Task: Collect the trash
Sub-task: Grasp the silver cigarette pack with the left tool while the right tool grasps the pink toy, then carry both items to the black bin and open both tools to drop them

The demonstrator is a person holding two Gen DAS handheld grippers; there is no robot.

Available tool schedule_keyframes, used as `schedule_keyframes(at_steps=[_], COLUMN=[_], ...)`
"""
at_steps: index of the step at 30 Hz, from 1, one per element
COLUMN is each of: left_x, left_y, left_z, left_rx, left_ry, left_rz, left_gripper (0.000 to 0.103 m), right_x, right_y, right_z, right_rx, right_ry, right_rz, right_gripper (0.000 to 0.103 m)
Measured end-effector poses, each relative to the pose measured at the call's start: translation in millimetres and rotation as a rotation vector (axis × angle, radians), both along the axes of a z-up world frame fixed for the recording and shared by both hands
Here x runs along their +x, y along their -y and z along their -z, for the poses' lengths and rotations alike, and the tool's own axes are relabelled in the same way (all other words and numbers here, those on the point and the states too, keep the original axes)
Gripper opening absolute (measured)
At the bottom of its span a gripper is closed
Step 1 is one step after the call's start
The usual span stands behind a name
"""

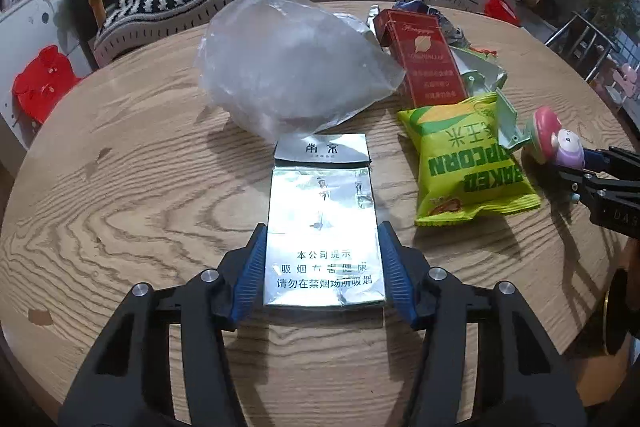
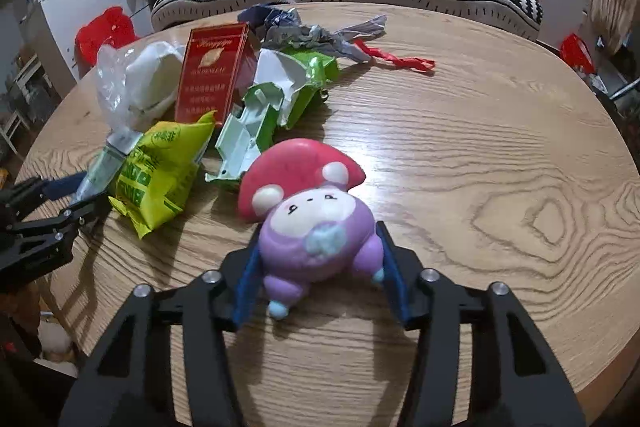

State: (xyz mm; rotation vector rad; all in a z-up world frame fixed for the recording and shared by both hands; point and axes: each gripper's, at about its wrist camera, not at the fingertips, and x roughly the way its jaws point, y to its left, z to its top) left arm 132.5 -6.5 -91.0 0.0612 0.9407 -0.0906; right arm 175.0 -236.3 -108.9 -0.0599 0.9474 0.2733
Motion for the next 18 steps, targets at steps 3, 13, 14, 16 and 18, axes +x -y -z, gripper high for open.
schedule_keyframes(at_steps=[3, 13, 14, 16, 18], left_x=[-3, -35, -38, -44, -49], left_y=[-1, 2, 3, 6, 10], left_z=[-7, -37, -40, -46, -52], left_rx=[-0.017, -0.008, -0.005, -0.012, -0.02], left_ry=[-0.004, 0.046, 0.055, 0.068, 0.077], left_rz=[0.0, 0.014, 0.017, 0.025, 0.029], left_gripper=[0.054, 0.054, 0.054, 0.054, 0.054], right_x=[-7, -43, -47, -56, -63], right_y=[5, 18, 19, 23, 29], right_z=[-9, -41, -44, -50, -57], right_rx=[-0.002, 0.012, 0.01, 0.009, 0.012], right_ry=[0.016, 0.068, 0.076, 0.093, 0.103], right_rz=[0.018, 0.059, 0.064, 0.074, 0.088], right_gripper=[0.047, 0.045, 0.045, 0.045, 0.045])
